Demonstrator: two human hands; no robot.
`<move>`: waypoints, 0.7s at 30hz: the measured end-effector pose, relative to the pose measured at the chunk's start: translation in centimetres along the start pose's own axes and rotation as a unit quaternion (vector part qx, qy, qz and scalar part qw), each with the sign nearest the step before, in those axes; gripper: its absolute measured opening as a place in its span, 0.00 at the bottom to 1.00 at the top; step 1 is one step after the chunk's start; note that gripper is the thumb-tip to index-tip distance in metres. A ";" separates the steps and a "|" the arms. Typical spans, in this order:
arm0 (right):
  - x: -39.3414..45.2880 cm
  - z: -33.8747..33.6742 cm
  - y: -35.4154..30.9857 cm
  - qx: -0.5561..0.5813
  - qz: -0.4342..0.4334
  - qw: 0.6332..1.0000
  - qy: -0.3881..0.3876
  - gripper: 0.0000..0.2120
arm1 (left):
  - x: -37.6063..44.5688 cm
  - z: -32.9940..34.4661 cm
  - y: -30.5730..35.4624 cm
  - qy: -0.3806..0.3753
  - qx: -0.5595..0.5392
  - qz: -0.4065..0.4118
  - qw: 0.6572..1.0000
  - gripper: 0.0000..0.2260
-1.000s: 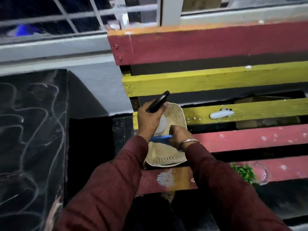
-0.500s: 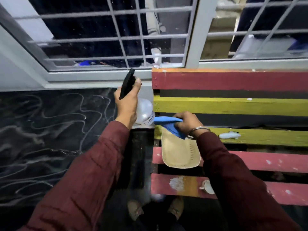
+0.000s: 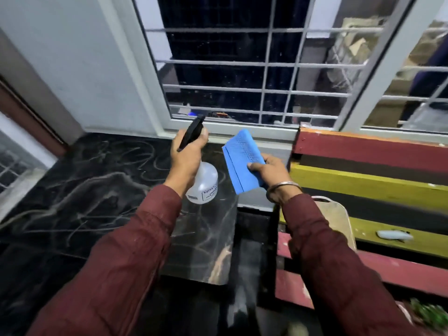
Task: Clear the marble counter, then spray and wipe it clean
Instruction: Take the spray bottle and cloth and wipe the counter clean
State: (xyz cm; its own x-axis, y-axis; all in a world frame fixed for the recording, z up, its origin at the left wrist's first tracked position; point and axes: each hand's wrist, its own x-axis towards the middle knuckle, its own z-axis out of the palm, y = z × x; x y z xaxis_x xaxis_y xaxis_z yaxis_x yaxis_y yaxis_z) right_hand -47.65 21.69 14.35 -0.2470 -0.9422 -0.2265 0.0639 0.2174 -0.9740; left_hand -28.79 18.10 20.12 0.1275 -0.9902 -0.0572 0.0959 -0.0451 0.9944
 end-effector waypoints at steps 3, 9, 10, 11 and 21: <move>-0.8 7.0 -0.8 0.021 0.011 1.000 -0.006 0.09 | 0.5 -6.8 1.8 -0.039 -0.008 0.035 0.999 0.07; -1.3 16.8 -1.7 0.024 0.018 1.000 0.000 0.06 | 2.8 -16.2 3.1 -0.026 0.051 0.031 0.998 0.18; -1.1 18.0 -1.8 0.014 0.018 1.000 0.001 0.06 | 3.5 -17.4 3.0 -0.019 0.069 0.022 0.997 0.18; -0.6 19.5 -1.9 0.001 0.019 1.000 0.004 0.07 | 4.3 -18.8 3.0 -0.011 0.080 0.013 0.997 0.18; 7.0 31.4 -1.3 0.048 0.071 0.996 0.019 0.06 | 11.8 -30.0 3.0 0.063 0.193 -0.022 0.979 0.15</move>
State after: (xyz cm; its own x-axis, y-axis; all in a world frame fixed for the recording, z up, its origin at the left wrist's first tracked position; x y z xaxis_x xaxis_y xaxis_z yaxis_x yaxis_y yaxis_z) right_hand -19.12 6.77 14.23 -0.2648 -0.8928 -0.3643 0.1928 0.3212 -0.9272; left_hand 2.65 10.21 19.77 0.2556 -0.9629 -0.0867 -0.2722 -0.1578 0.9492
